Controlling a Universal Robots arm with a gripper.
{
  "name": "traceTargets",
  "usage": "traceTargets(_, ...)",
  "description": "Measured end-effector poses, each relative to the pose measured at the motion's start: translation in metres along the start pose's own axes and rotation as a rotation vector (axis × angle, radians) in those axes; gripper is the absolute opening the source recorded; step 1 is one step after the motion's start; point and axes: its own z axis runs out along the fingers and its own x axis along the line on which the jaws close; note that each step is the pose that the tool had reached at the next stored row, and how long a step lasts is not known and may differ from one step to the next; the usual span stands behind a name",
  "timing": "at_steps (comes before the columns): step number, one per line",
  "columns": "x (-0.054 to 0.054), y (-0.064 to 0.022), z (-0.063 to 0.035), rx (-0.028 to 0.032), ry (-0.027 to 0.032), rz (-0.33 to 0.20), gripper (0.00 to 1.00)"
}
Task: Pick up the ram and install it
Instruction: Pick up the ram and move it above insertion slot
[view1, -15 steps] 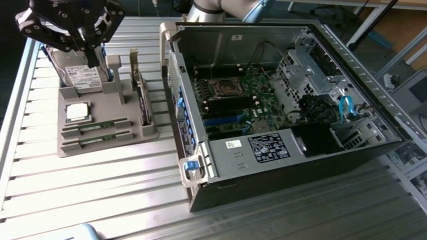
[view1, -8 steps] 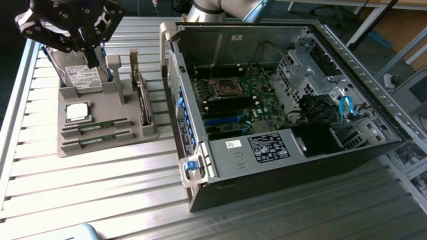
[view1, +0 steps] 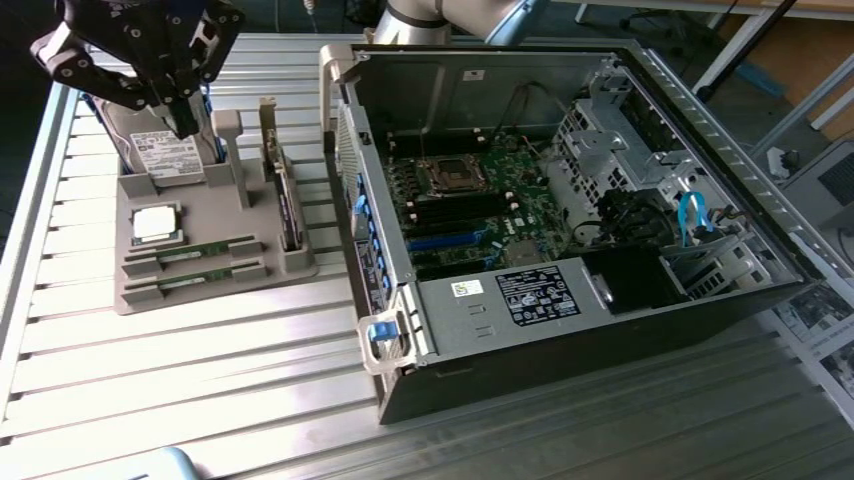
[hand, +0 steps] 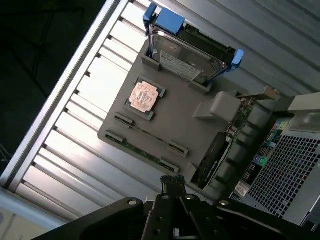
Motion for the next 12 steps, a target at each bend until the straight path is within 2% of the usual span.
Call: traceTargets(12, 0.0000, 0.0000, 0.0000, 0.0055, 0.0059, -0.086, 0.11)
